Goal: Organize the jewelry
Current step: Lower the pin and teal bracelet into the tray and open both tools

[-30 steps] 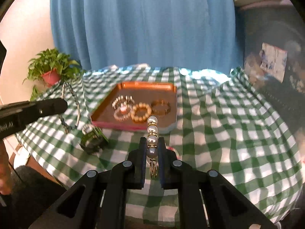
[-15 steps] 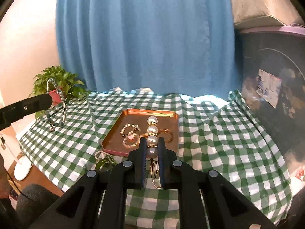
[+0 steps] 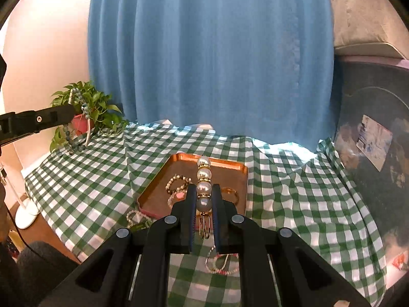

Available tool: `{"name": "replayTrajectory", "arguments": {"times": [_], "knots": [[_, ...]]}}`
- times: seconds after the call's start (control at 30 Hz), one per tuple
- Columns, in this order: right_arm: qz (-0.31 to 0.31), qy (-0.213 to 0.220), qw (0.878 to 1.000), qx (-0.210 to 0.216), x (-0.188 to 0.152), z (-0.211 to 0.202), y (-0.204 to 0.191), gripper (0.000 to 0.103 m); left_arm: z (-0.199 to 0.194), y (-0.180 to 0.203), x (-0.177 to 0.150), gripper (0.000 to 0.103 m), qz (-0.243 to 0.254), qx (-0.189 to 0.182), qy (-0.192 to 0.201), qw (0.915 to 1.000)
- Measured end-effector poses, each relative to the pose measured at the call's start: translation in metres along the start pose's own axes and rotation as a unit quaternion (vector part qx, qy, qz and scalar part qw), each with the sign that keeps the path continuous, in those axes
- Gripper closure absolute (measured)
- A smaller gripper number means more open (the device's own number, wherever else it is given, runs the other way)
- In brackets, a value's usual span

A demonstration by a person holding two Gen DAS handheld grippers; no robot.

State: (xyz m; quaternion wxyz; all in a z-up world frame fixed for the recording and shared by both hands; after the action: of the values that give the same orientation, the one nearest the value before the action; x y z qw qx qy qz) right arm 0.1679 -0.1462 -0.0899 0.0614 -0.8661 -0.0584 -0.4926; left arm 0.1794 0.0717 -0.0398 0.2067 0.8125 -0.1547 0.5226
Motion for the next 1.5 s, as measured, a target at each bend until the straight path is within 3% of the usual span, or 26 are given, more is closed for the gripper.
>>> {"name": "replayTrajectory", "arguments": {"times": [0.07,0.17,0.37,0.47,0.53,0.6,0.73,0.93,1.03,1.27,1.43,1.5], "knots": [[0.005,0.002,1.0,-0.004,0.006,0.013,0.006,0.093,0.016,-0.013,0.001,0.1,-0.009,0.01,-0.008,0.9999],[0.032,-0.014,0.999,0.008,0.013,0.04,0.016,0.093,0.039,-0.029,0.001,0.1,-0.043,-0.01,-0.022,0.9988],[0.064,-0.036,0.997,0.018,0.016,0.086,0.028,0.093,0.076,-0.042,0.004,0.1,-0.081,-0.038,-0.011,0.9959],[0.069,-0.042,0.996,0.023,0.009,0.103,0.035,0.093,0.099,-0.05,-0.008,0.1,-0.088,-0.033,-0.021,0.9954],[0.075,-0.051,0.995,0.026,0.002,0.115,0.042,0.093,0.12,-0.058,-0.025,0.1,-0.097,-0.029,-0.036,0.9942],[0.079,-0.067,0.994,0.026,-0.011,0.132,0.049,0.093,0.148,-0.066,-0.05,0.1,-0.104,-0.014,-0.076,0.9916],[0.087,-0.122,0.988,0.031,-0.039,0.169,0.057,0.093,0.186,-0.085,-0.086,0.1,-0.138,-0.02,-0.139,0.9805],[0.092,-0.162,0.982,0.036,-0.058,0.197,0.057,0.093,0.214,-0.1,-0.111,0.1,-0.162,-0.028,-0.177,0.9705],[0.075,-0.169,0.982,0.027,-0.057,0.204,0.05,0.093,0.22,-0.103,-0.117,0.1,-0.159,-0.022,-0.19,0.9685],[0.073,-0.202,0.977,0.015,-0.064,0.221,0.048,0.093,0.229,-0.105,-0.124,0.1,-0.121,0.036,-0.213,0.9687],[0.042,-0.196,0.979,-0.025,-0.066,0.219,0.046,0.093,0.233,-0.102,-0.13,0.1,-0.089,0.069,-0.23,0.9667],[0.042,-0.195,0.98,-0.021,-0.066,0.218,0.045,0.093,0.234,-0.1,-0.131,0.094,-0.078,0.075,-0.235,0.9659]]}}
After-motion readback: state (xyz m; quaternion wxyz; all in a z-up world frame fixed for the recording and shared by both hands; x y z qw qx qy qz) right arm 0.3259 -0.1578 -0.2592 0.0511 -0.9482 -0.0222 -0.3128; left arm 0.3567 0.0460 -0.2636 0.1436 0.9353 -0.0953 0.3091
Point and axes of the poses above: each gripper's, at about its wrist camera, not at the fingertips, and z roughly the way its jaws point, y to its right, x to its top, the point moved 1 cm from there along z, roughly the way its jaws point, and after that the axes turned 6 degrees about z, right-handed, at the moved point
